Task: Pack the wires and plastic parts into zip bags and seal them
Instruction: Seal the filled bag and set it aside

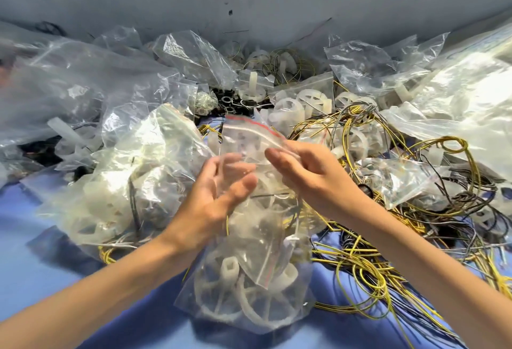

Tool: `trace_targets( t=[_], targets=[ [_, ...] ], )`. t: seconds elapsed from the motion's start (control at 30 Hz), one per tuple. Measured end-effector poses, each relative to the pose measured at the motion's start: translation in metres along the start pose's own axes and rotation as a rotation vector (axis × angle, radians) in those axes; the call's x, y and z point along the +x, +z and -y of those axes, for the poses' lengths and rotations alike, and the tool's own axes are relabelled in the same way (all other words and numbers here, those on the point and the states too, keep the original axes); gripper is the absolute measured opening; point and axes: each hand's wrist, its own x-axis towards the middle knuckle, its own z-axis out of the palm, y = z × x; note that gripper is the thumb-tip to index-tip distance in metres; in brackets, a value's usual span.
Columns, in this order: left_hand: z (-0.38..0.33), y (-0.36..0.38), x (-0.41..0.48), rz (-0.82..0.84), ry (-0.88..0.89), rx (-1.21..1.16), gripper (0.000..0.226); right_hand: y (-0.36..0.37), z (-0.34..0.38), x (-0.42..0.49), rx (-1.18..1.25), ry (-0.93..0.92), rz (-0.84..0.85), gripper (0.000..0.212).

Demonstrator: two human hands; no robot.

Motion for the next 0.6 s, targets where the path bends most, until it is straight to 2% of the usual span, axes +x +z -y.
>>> trace_targets(
  t=[0.07,0.1,0.17,0.23,0.3,0.4,0.47,0.5,0.6],
  targets=[
    [0.004,-0.001,-0.016,0.120,-0.010,0.079,0.100,0.000,0.002,-0.001,0.384,0.087,-0.071,0.036],
    [0.006,0.000,-0.024,0.177,-0.020,0.134,0.106,0.000,0.004,0.000,0.577,0.139,-0.096,0.040],
    [0.007,0.003,-0.034,0.278,-0.060,0.205,0.106,0.002,0.006,0.003,0.775,0.213,-0.181,0.040],
    [0.008,0.005,-0.037,0.312,-0.104,0.134,0.099,0.003,0.011,0.009,0.769,0.296,-0.277,0.034],
    [0.008,0.007,-0.036,0.270,-0.159,0.036,0.085,0.003,0.013,0.013,0.744,0.378,-0.338,0.028],
    [0.009,0.007,-0.032,0.162,-0.215,-0.073,0.072,0.001,0.014,0.013,0.834,0.492,-0.278,0.022],
    [0.006,0.006,-0.028,0.106,-0.172,-0.087,0.066,-0.003,0.012,0.009,0.776,0.500,-0.260,0.021],
    [0.002,0.006,-0.026,0.080,-0.145,-0.085,0.062,-0.004,0.009,0.006,0.723,0.490,-0.255,0.025],
    [-0.012,0.008,-0.010,0.037,-0.080,-0.127,0.049,-0.001,0.006,-0.011,0.452,0.391,-0.229,0.088]
  ],
)
